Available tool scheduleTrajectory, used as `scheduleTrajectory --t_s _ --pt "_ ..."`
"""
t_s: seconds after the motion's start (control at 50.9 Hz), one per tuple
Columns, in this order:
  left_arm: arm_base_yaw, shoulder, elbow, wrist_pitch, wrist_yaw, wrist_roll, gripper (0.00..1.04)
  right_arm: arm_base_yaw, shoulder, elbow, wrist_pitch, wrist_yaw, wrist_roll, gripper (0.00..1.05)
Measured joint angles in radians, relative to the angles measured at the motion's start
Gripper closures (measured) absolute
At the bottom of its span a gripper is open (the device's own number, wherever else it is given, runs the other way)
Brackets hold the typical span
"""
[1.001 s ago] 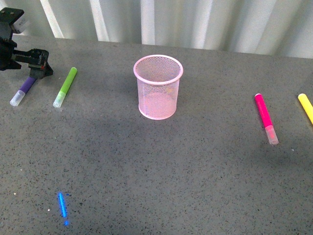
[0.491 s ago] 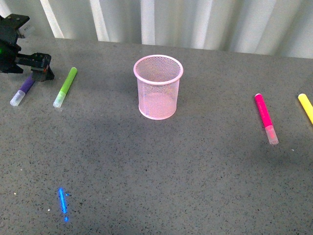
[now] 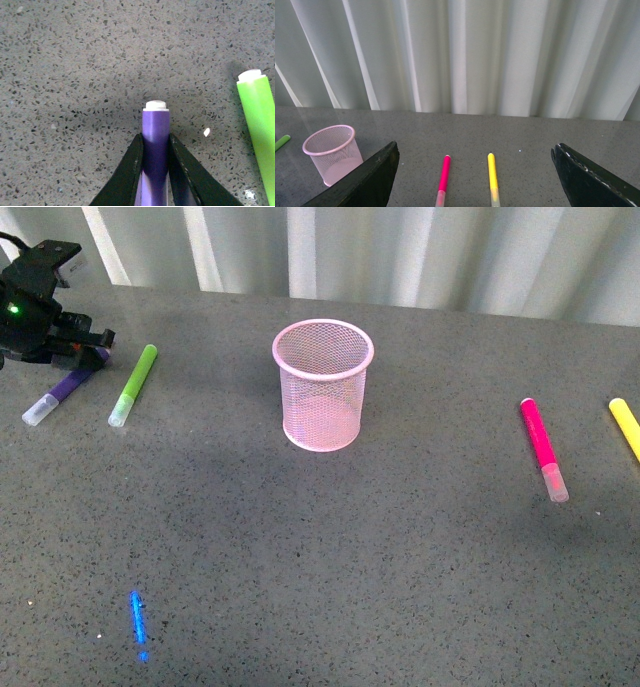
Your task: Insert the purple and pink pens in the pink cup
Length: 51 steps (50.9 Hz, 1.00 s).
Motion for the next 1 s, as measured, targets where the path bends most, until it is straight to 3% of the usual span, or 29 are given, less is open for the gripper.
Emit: scheduleTrajectory --t_s 0.294,0.471,0.589,0.726,0.805,1.001 --pt "0.013 -0.066 -0.058 0.019 -0.001 -0.007 0.92 0.0 0.0 0.0 0.0 0.0 0.0 0.07" --pt "-0.038 -0.308 -0.312 0.372 0.15 0.009 0.92 0.0 0.0 0.0 0.0 0.0 0.0 0.07" --pt "-0.146 -0.472 -0.466 0.644 0.2 -0.099 0.92 0.0 0.0 0.0 0.0 0.0 0.0 0.07" --pt "-0.335 -0.541 -0.599 0.982 0.117 -0.285 0.92 0.0 0.0 0.0 0.0 0.0 0.0 0.07" --pt "-0.451 -0.483 -0.632 1.157 -0.001 -0.374 0.92 0.0 0.0 0.0 0.0 0.0 0.0 0.07" --pt "-0.551 -0.366 -0.599 1.291 -0.232 -0.486 0.92 0.0 0.0 0.0 0.0 0.0 0.0 0.07"
